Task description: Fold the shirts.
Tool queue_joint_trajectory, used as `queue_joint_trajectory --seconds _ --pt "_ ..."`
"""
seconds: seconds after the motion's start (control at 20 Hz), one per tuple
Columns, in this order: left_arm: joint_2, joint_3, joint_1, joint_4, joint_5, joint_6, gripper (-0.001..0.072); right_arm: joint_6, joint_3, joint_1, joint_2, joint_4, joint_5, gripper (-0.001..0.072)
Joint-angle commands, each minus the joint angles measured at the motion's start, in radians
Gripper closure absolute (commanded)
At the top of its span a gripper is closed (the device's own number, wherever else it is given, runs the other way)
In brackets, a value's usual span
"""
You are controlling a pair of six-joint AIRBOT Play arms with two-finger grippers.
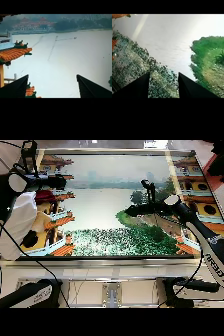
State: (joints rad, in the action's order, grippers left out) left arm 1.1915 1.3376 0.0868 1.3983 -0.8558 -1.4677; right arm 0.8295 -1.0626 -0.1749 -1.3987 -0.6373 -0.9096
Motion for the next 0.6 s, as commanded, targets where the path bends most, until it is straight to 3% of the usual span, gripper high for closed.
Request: queue_joint_trajectory --seconds 0.0,0.55 --pt "-0.001 0.001 0.001 0.0 0.0 0.0 0.001 0.0 -0.001 -0.001 0.001 0.0 0.0 0.0286" --pt "-0.001 0.001 0.001 -0.022 0.03 -0.002 0.001 -0.014 -0.001 -0.001 0.001 0.001 0.132 0.0285"
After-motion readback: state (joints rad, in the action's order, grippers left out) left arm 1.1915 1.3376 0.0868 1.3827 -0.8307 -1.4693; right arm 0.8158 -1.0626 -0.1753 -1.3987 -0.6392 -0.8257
